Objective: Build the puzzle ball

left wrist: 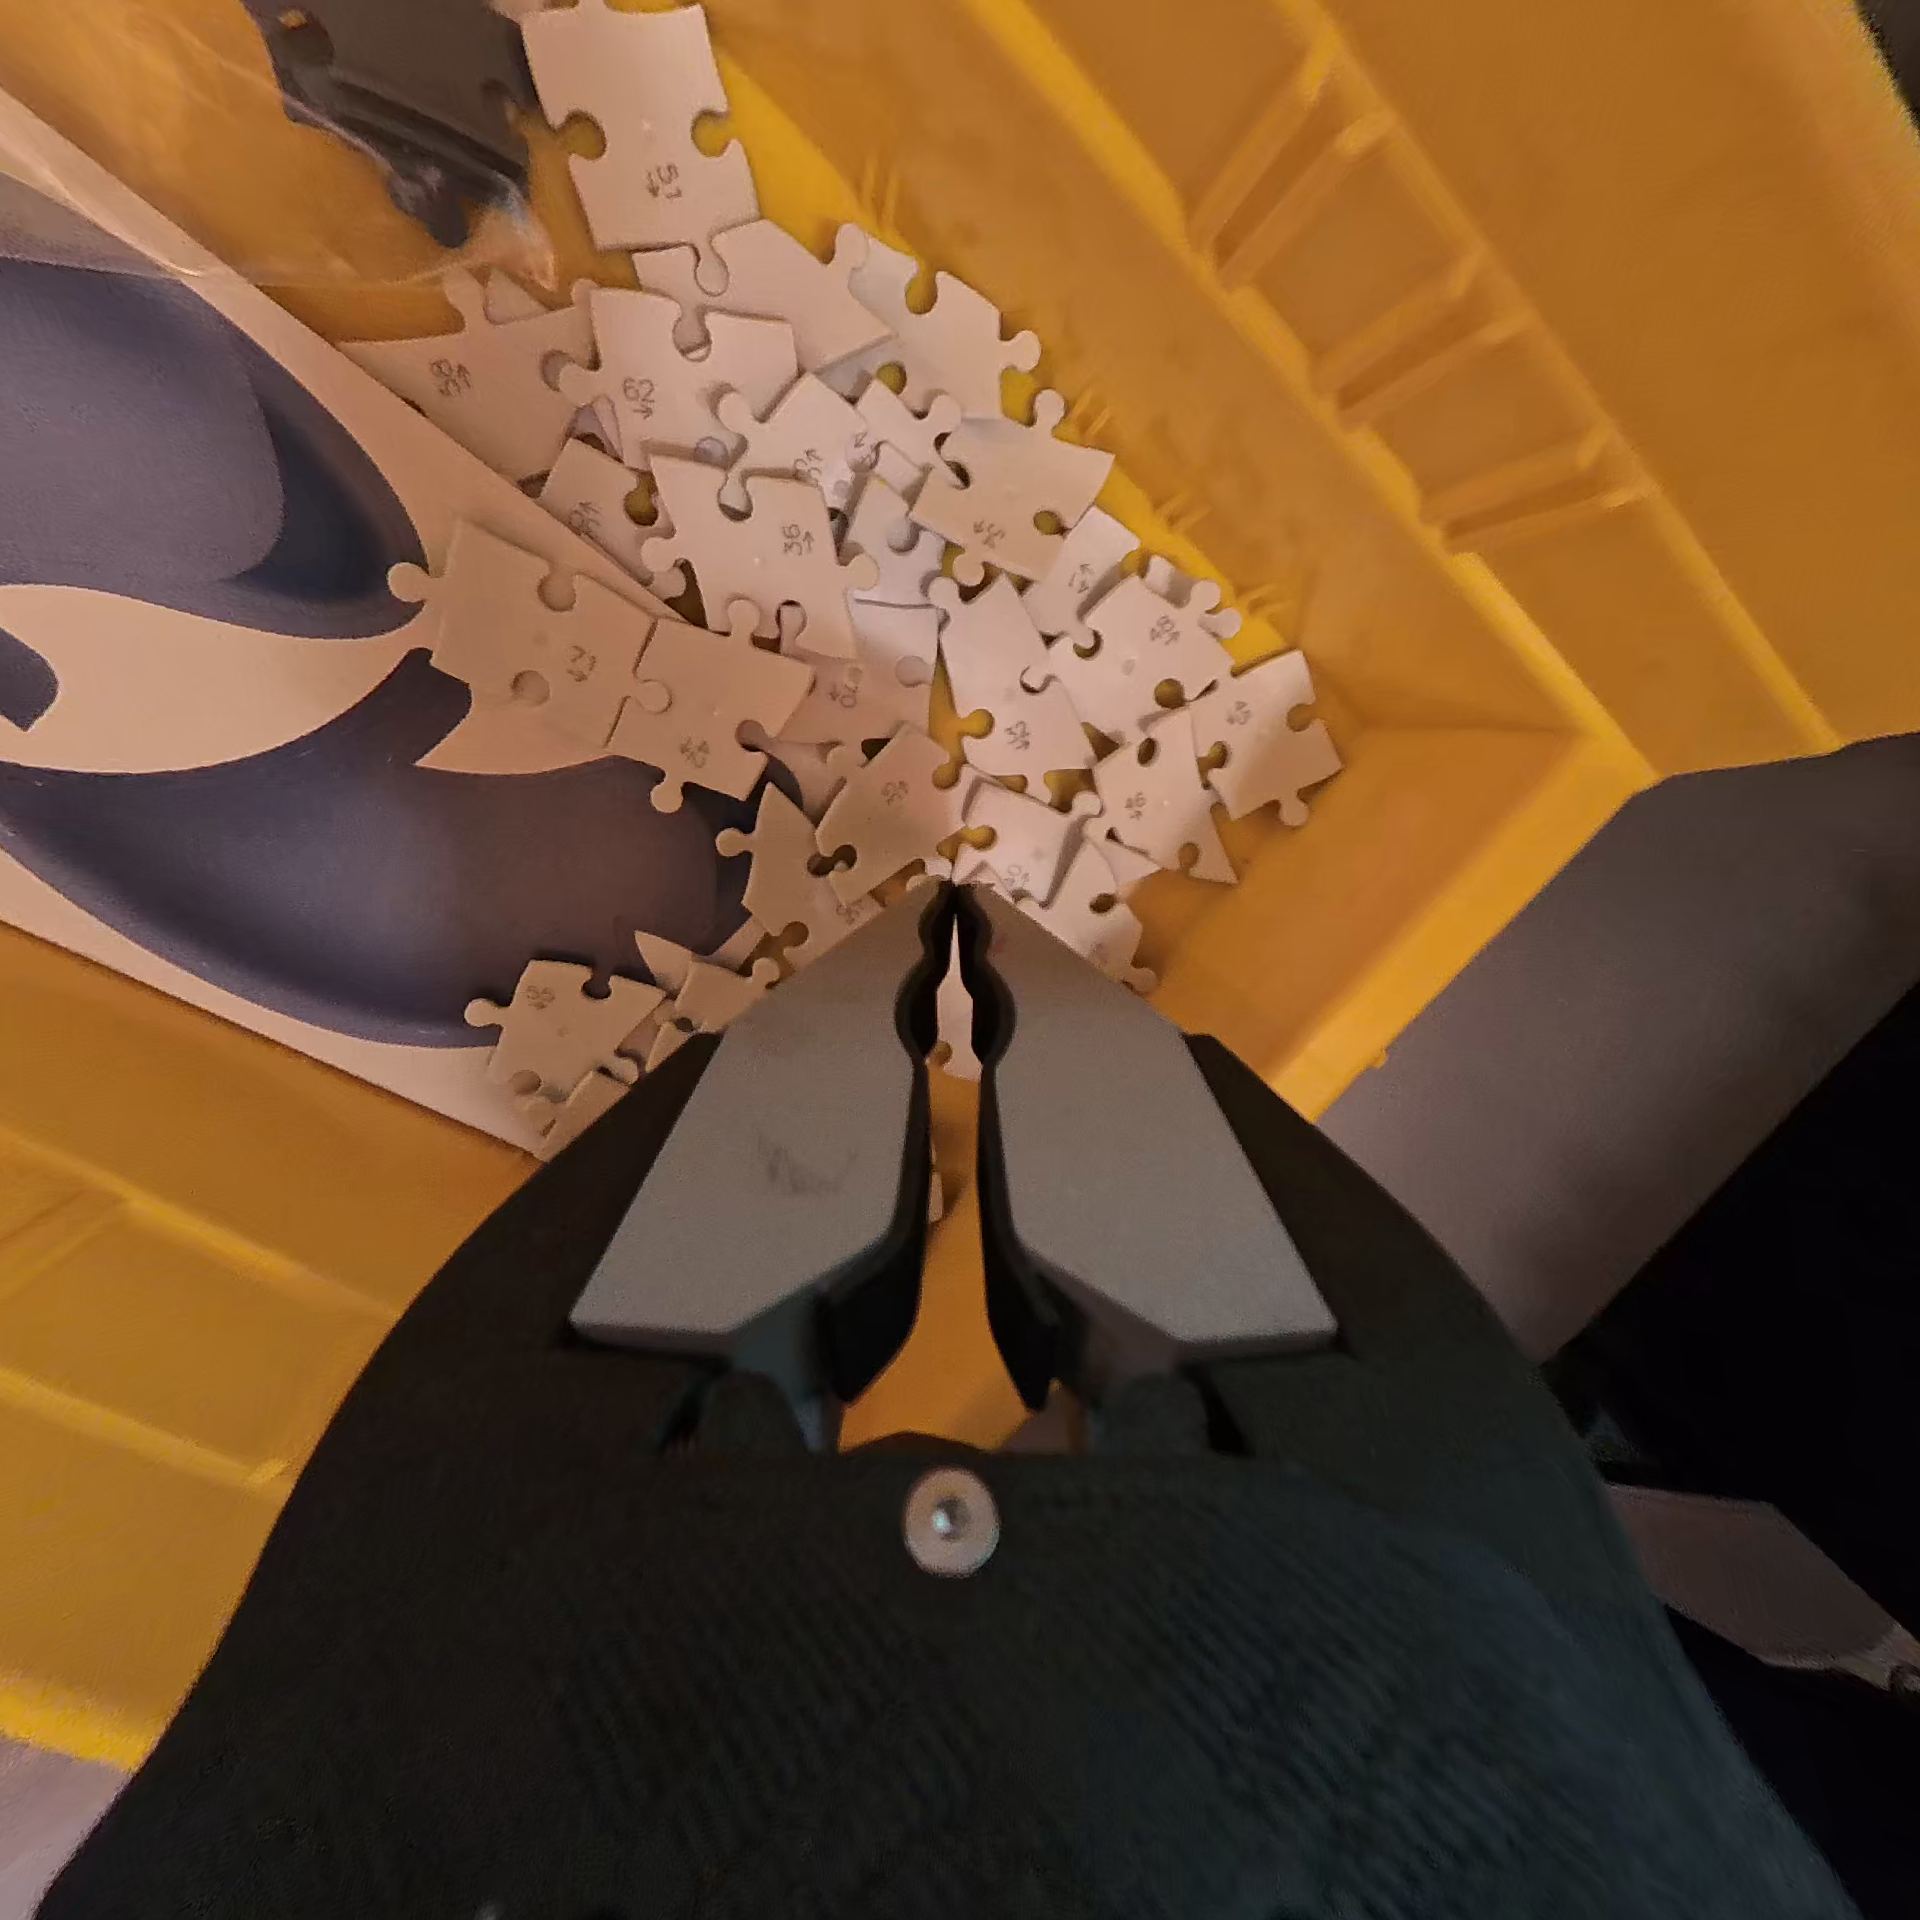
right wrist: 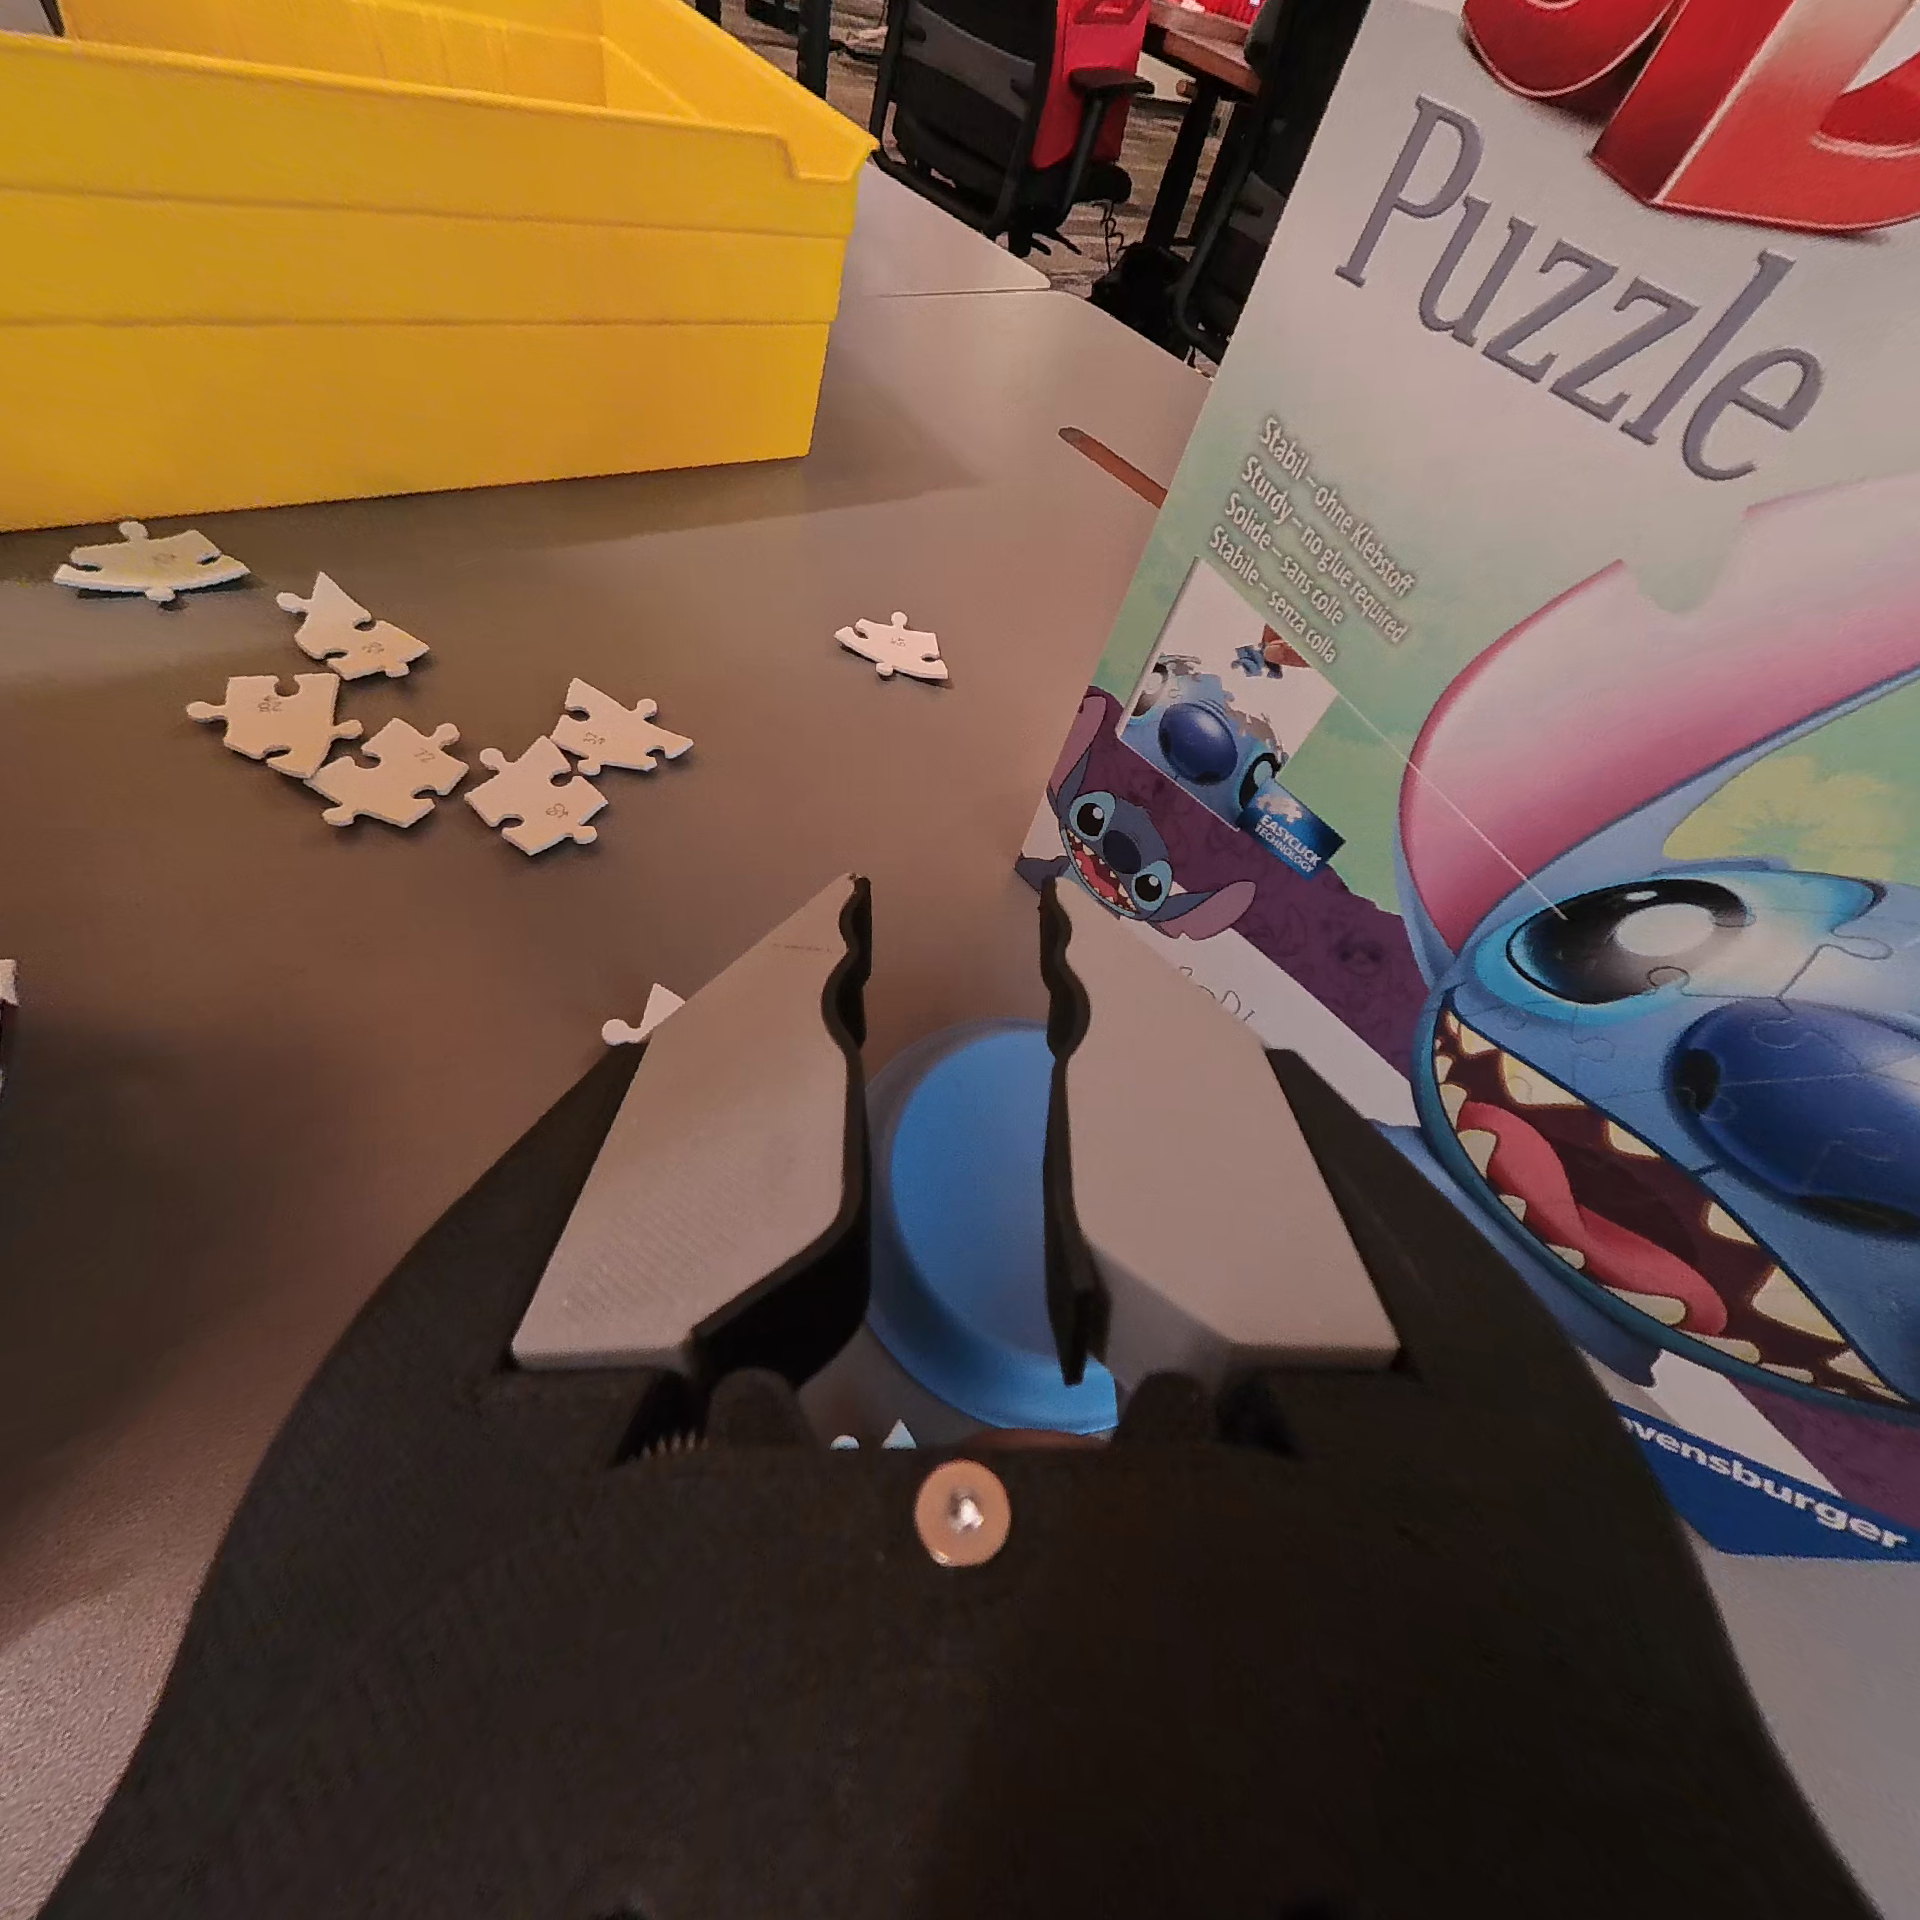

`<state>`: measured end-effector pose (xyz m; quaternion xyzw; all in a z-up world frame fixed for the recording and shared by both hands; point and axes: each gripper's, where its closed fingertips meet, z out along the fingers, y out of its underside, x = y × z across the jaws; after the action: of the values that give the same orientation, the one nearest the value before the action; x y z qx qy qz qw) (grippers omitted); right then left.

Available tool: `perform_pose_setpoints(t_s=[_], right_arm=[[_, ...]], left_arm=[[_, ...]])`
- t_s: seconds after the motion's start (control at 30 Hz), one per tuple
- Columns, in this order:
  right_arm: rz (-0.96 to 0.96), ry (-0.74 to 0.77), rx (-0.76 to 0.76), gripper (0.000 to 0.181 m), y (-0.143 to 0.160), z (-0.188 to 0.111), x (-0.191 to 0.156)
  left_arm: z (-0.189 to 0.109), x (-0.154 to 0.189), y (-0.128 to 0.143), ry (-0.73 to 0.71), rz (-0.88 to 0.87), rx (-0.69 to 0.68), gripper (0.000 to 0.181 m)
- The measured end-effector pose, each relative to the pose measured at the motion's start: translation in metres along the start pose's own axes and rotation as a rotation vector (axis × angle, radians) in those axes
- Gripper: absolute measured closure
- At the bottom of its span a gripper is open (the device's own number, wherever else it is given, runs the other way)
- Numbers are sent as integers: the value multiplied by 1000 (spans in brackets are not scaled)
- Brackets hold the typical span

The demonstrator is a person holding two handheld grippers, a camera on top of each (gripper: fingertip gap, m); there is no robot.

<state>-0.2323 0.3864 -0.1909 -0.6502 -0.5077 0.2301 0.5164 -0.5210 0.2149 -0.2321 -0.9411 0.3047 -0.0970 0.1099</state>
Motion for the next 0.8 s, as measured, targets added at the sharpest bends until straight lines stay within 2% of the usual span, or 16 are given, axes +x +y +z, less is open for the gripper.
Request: perform_pose_setpoints(t_s=[0.2,0.3,0.4,0.47,0.6,0.8], right_arm=[[2,1,0,152,0,0,0],[4,1,0,152,0,0,1],[3,2,1,152,0,0,0],[2,2,0,152,0,0,0],[1,1,1,152,0,0,0],[0,-1,1,152,0,0,-1]], left_arm=[[-6,-1,10,-52,-2,-32,181],[-7,-9,20,-126,-2,-91,181],[0,-4,38,-107,24,-192,181],[3,-3,41,-103,33,-212,181],[6,-1,24,-59,26,-130,181],[4,-1,17,-45,18,-82,181]])
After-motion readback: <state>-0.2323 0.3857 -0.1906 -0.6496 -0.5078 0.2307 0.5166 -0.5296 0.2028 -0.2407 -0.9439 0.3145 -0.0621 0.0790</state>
